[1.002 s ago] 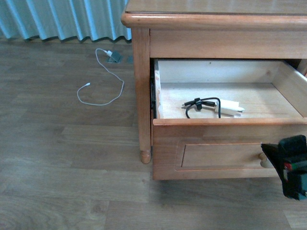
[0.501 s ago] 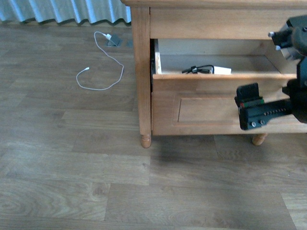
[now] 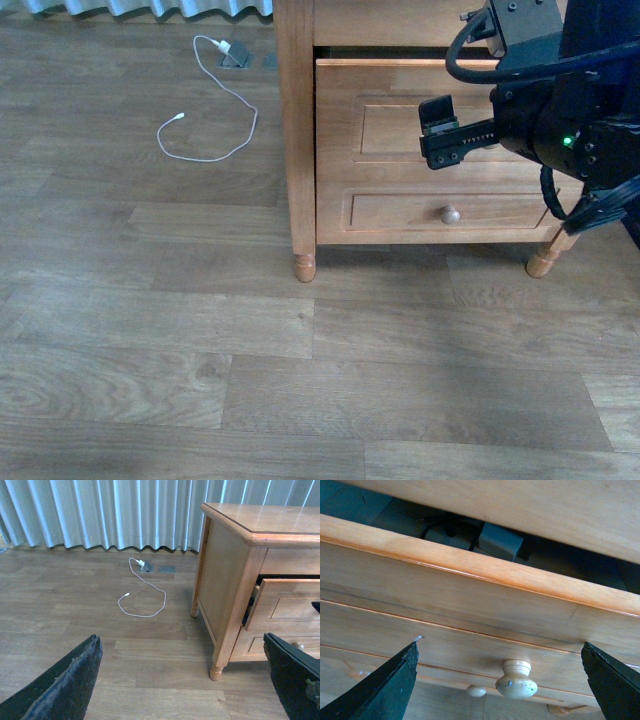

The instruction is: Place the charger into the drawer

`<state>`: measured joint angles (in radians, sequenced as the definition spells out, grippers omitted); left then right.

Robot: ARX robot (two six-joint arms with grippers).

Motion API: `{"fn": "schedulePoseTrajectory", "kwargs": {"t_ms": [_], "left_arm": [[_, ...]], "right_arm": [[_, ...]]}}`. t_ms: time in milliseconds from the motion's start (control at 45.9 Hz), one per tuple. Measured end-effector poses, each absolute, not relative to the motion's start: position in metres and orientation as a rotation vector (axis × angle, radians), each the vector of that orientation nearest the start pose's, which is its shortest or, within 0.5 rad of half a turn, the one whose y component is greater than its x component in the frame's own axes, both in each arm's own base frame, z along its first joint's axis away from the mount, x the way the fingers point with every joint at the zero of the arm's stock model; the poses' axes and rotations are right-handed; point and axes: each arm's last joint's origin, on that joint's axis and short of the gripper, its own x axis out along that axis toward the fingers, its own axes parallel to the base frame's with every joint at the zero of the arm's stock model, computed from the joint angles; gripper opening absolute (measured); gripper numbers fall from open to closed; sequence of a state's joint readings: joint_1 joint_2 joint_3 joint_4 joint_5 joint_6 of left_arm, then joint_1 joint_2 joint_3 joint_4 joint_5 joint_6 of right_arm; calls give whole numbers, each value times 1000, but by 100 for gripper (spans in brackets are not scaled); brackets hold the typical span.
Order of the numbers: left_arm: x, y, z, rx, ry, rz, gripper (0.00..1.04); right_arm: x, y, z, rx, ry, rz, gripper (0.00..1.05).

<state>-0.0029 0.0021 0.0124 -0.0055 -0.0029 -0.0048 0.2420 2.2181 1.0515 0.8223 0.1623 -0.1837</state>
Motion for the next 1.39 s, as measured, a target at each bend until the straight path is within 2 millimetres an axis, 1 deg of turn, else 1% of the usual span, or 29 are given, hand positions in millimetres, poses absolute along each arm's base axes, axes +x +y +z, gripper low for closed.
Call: {"fn": "schedulePoseTrajectory", "kwargs": {"t_ms": [153, 349, 675, 763, 828, 871, 1002, 1068, 1155, 1264, 1394], "left_arm": [[97, 0, 167, -5, -5, 0, 99], [97, 0, 167, -5, -5, 0, 99], [97, 0, 167, -5, -5, 0, 99], [97, 0, 167, -5, -5, 0, 99], [97, 0, 167, -5, -5, 0, 99], [97, 0, 167, -5, -5, 0, 99], [97, 0, 167, -5, -5, 0, 99], [97, 0, 167, -5, -5, 0, 99], [97, 0, 167, -5, -5, 0, 99], [97, 0, 167, -5, -5, 0, 99], [97, 0, 167, -5, -5, 0, 99]], "right_arm": [[430, 101, 77, -265, 296, 71, 96], [441, 105, 70, -263, 292, 31, 96], [449, 109, 69, -254, 279, 18, 96], [446, 107, 70, -240, 282, 29, 96], [439, 104, 75, -230, 279, 45, 96], [434, 102, 79, -223, 278, 51, 96], [410, 93, 100, -197, 264, 70, 96], [392, 88, 113, -183, 249, 85, 96], [372, 82, 124, -170, 247, 95, 96], [323, 64, 144, -141, 255, 106, 96], [274, 42, 168, -98, 250, 81, 96]]}}
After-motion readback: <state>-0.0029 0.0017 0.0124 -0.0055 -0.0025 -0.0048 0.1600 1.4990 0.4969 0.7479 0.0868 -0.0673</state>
